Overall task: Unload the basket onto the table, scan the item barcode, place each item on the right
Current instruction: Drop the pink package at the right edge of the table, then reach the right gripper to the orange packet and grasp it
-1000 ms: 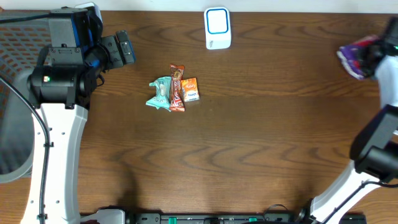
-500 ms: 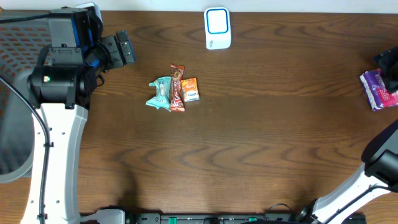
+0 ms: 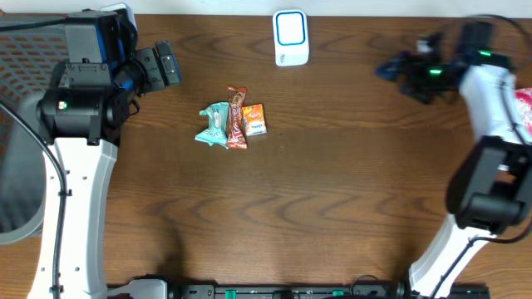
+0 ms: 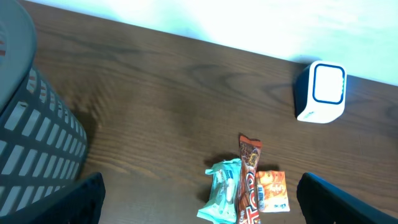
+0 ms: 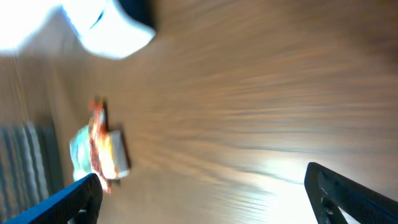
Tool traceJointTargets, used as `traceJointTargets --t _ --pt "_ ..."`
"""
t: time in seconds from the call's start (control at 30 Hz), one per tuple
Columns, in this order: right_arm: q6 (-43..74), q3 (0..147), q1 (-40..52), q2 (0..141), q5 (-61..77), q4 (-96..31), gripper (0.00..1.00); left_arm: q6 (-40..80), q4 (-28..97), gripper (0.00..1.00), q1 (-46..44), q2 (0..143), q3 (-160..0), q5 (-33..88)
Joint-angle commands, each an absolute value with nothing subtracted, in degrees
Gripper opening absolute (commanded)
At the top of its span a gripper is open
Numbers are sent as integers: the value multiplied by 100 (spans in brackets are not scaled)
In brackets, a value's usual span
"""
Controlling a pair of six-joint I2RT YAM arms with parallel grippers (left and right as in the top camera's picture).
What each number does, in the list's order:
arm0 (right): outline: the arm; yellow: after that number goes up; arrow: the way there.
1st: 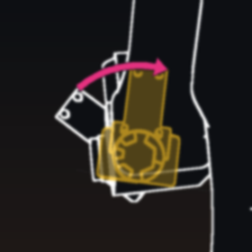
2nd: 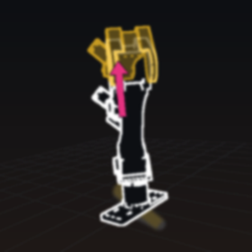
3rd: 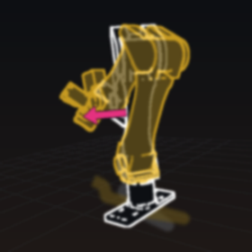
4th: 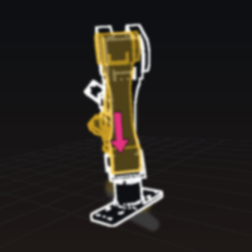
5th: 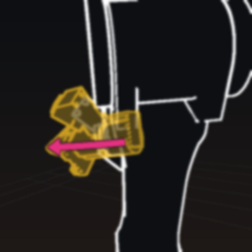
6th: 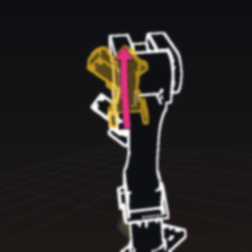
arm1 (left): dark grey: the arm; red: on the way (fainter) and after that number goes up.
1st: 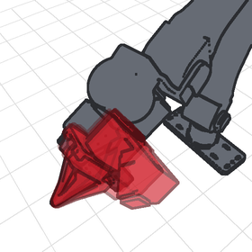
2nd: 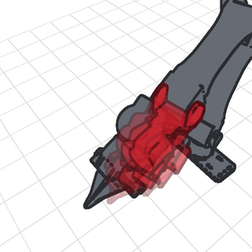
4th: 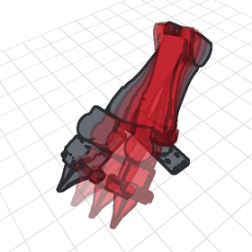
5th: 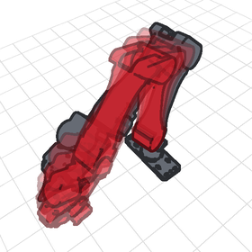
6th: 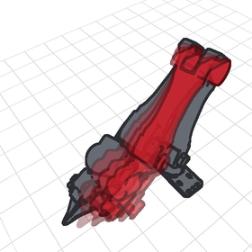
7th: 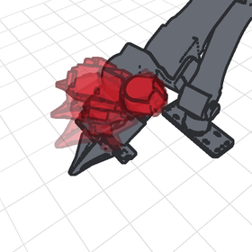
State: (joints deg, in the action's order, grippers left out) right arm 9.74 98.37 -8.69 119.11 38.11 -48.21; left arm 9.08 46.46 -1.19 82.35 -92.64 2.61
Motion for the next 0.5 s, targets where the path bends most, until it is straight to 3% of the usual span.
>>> traceJointTargets --t 0.0,0.17,0.4,0.47 --pt "508 9769 -64 11931 3400 -4825 99 930 4646 98 -104 8267 -9323 189" --pt "510 9769 989 11955 2484 -4541 99 930 4646 98 -104 8267 -9323 189" --pt "515 9769 2069 12044 2353 -4156 99 930 4646 98 -104 8267 -9323 189" --pt "666 9769 2252 12110 2250 -4060 93 930 4646 98 -104 8267 -9323 189"
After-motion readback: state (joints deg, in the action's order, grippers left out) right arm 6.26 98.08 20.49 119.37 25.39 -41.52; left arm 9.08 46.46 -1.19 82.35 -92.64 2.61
